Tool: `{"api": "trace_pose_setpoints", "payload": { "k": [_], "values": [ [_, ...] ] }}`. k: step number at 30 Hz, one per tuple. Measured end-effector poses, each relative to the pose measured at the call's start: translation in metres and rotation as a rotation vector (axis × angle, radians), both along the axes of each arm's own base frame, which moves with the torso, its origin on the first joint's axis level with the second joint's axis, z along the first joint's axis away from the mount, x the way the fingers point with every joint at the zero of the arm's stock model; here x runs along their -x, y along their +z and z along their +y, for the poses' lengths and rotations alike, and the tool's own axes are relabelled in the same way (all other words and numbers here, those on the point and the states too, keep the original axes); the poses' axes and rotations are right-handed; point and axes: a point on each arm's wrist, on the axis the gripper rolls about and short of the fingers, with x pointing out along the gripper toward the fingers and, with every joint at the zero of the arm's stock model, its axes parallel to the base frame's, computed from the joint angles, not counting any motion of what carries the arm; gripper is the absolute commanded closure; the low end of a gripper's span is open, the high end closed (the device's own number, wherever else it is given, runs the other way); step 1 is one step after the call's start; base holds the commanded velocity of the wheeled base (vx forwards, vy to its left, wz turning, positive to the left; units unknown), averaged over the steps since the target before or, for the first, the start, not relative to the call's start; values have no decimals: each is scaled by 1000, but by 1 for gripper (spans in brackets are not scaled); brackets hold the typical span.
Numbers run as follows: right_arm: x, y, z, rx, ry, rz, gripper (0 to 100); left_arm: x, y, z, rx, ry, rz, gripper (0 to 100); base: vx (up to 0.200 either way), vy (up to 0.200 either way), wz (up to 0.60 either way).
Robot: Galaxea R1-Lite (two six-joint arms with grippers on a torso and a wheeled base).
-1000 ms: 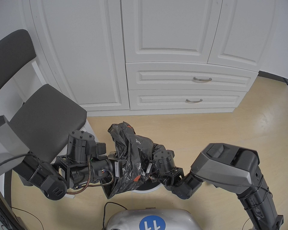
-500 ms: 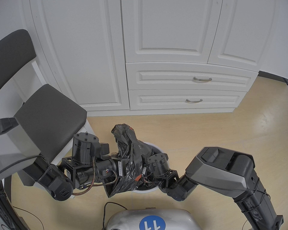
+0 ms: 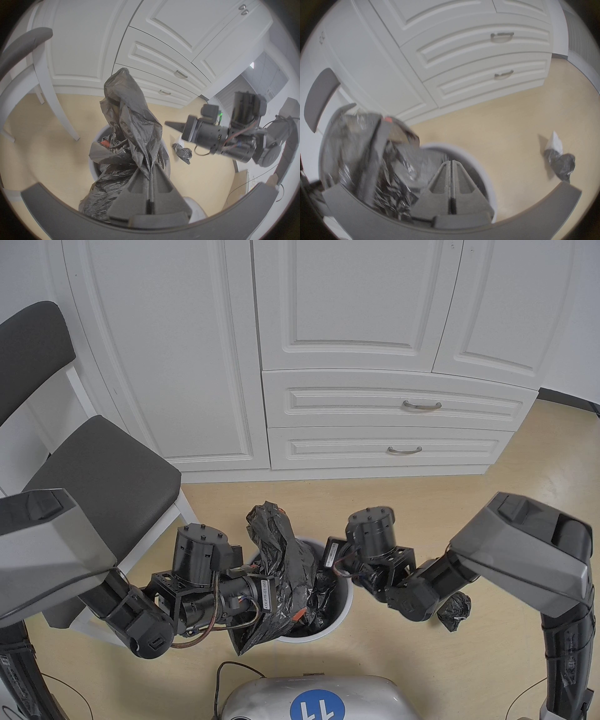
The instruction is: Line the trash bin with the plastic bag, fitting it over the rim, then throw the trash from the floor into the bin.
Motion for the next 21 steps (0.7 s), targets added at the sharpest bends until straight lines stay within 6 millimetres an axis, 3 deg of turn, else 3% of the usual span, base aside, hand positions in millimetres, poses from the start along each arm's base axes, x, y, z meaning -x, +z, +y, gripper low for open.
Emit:
{"api": "trace_pose_setpoints", "payload": {
  "k": [7,16,21],
  "values": [
    [-5,33,-22,-23,-41,-56,100,-8,2,-18,35,-18,-17,100,0,0,0],
    [9,44,-37,-31,-54,-70,100,-21,-5,-59,125,-46,-3,100,0,0,0],
    [18,46,-36,-29,-42,-71,100,-23,-19,-66,59,0,-23,100,0,0,0]
  ]
}}
